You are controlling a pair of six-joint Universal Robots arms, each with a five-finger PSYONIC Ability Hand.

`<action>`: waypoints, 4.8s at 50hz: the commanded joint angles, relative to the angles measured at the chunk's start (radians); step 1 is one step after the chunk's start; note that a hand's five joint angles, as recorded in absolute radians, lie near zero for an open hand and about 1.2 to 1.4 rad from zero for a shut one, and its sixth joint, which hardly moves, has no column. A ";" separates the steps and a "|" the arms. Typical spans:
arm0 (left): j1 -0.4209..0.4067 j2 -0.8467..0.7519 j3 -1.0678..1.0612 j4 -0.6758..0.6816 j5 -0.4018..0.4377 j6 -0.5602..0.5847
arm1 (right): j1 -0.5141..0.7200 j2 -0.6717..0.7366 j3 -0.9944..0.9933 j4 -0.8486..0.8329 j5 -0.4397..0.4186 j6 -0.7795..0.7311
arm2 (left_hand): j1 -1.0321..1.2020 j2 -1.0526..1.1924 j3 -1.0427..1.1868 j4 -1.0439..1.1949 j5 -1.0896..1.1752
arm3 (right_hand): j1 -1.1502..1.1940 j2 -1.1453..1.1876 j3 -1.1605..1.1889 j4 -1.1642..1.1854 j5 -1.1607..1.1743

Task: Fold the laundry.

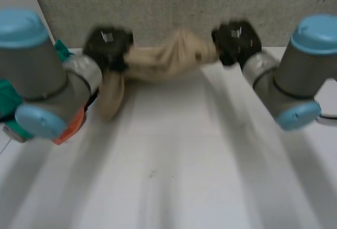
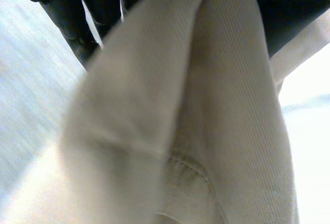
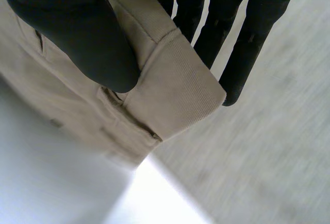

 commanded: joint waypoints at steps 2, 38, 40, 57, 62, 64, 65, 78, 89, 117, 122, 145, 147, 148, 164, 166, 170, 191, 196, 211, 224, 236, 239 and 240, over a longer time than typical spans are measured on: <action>-0.051 -0.024 -0.237 -0.079 -0.032 0.078 | -0.040 -0.036 0.305 0.163 -0.039 -0.164 | -0.015 -0.022 -0.022 -0.024 -0.031 | 0.269 0.221 0.207 0.200 0.232; 0.095 0.024 -0.122 -0.407 -0.061 0.044 | -0.043 0.094 -0.078 0.511 -0.186 -0.293 | -0.643 -0.651 -0.650 -0.652 -0.660 | -0.580 -0.628 -0.642 -0.649 -0.616; 0.092 0.019 -0.150 -0.370 -0.058 0.054 | -0.035 0.128 -0.093 0.522 -0.186 -0.323 | -0.643 -0.651 -0.650 -0.652 -0.660 | -0.579 -0.628 -0.642 -0.649 -0.616; 0.038 -0.079 -0.181 -0.290 -0.058 0.109 | -0.015 0.236 -0.089 0.474 -0.165 -0.354 | 0.142 0.134 0.135 0.133 0.125 | 0.187 0.139 0.125 0.118 0.150; 0.032 -0.047 -0.179 -0.295 -0.055 0.112 | -0.027 0.153 -0.028 0.430 -0.131 -0.292 | 0.287 0.280 0.280 0.278 0.271 | 0.269 0.221 0.207 0.200 0.232; 0.029 -0.007 -0.187 -0.297 -0.051 0.109 | -0.037 0.081 0.032 0.384 -0.122 -0.255 | 0.287 0.280 0.280 0.278 0.271 | 0.269 0.221 0.207 0.200 0.232; 0.027 0.007 -0.188 -0.295 -0.051 0.110 | -0.038 0.055 0.051 0.372 -0.120 -0.246 | 0.287 0.280 0.280 0.278 0.271 | 0.269 0.221 0.207 0.200 0.232; 0.021 0.264 -0.268 -0.450 -0.015 0.130 | -0.089 -0.217 0.278 0.561 -0.129 -0.264 | 0.287 0.280 0.280 0.278 0.271 | 0.269 0.221 0.207 0.200 0.232; 0.024 0.151 -0.265 -0.381 -0.034 0.302 | -0.112 -0.148 0.273 0.705 -0.169 -0.376 | 0.287 0.280 0.280 0.278 0.271 | 0.269 0.221 0.207 0.200 0.232; 0.027 0.031 0.486 0.144 -0.114 0.031 | -0.018 -0.160 -0.170 -0.169 0.067 -0.023 | 0.287 0.280 0.280 0.278 0.271 | 0.269 0.221 0.207 0.200 0.232; 0.027 0.044 0.266 0.130 -0.074 0.029 | -0.031 -0.169 0.003 -0.097 0.049 -0.047 | 0.287 0.280 0.280 0.278 0.271 | 0.269 0.221 0.207 0.200 0.232; -0.034 0.043 -0.276 -0.014 -0.071 0.169 | -0.072 -0.169 0.536 -0.001 -0.021 -0.176 | -0.476 -0.483 -0.483 -0.484 -0.492 | -0.340 -0.389 -0.403 -0.410 -0.377; -0.029 0.080 -0.283 -0.011 -0.081 0.166 | -0.075 -0.215 0.533 0.031 -0.016 -0.152 | -0.503 -0.510 -0.510 -0.511 -0.519 | -0.505 -0.553 -0.567 -0.575 -0.542; -0.026 0.091 -0.288 -0.011 -0.083 0.166 | -0.077 -0.227 0.531 0.040 -0.019 -0.146 | -0.505 -0.513 -0.512 -0.514 -0.522 | -0.538 -0.586 -0.600 -0.607 -0.575; 0.026 0.169 -0.438 -0.060 -0.055 0.170 | -0.144 -0.257 0.511 0.132 -0.096 -0.265 | -0.476 -0.483 -0.483 -0.485 -0.492 | -0.665 -0.713 -0.727 -0.734 -0.702; 0.023 0.160 -0.446 -0.066 -0.051 0.166 | -0.152 -0.238 0.513 0.129 -0.131 -0.302 | -0.435 -0.443 -0.442 -0.444 -0.452 | -0.653 -0.701 -0.715 -0.722 -0.690; 0.020 0.143 -0.461 -0.068 -0.041 0.166 | -0.149 -0.208 0.520 0.124 -0.163 -0.322 | -0.394 -0.401 -0.401 -0.403 -0.410 | -0.632 -0.681 -0.695 -0.702 -0.669; -0.017 -0.071 -0.342 0.009 -0.061 0.230 | -0.110 -0.069 0.477 -0.077 -0.096 -0.284 | -0.508 -0.516 -0.515 -0.517 -0.525 | 0.269 0.221 0.207 0.200 0.232; -0.039 -0.096 -0.303 0.025 -0.092 0.288 | -0.116 -0.096 0.483 -0.037 -0.060 -0.222 | -0.298 -0.305 -0.305 -0.307 -0.314 | 0.269 0.221 0.207 0.200 0.232; -0.042 -0.009 -0.331 -0.035 -0.066 0.295 | -0.118 -0.238 0.513 0.256 -0.022 -0.186 | 0.287 0.280 0.280 0.278 0.271 | 0.269 0.221 0.207 0.200 0.232; -0.049 0.133 -0.354 -0.528 -0.011 0.310 | -0.184 -0.326 0.529 0.755 -0.060 -0.495 | 0.287 0.280 0.280 0.278 0.271 | 0.269 0.221 0.207 0.200 0.232; -0.028 -0.050 -0.023 -0.400 -0.061 0.307 | -0.167 -0.218 0.433 0.502 -0.050 -0.331 | 0.287 0.280 0.280 0.278 0.271 | 0.269 0.221 0.207 0.200 0.232; -0.025 -0.099 0.106 -0.353 -0.048 0.281 | -0.170 -0.186 0.372 0.431 -0.021 -0.285 | 0.287 0.280 0.280 0.278 0.271 | 0.269 0.221 0.207 0.200 0.232; -0.025 -0.113 0.140 -0.344 -0.045 0.276 | -0.170 -0.176 0.355 0.411 -0.011 -0.275 | 0.287 0.280 0.280 0.278 0.271 | 0.269 0.221 0.207 0.200 0.232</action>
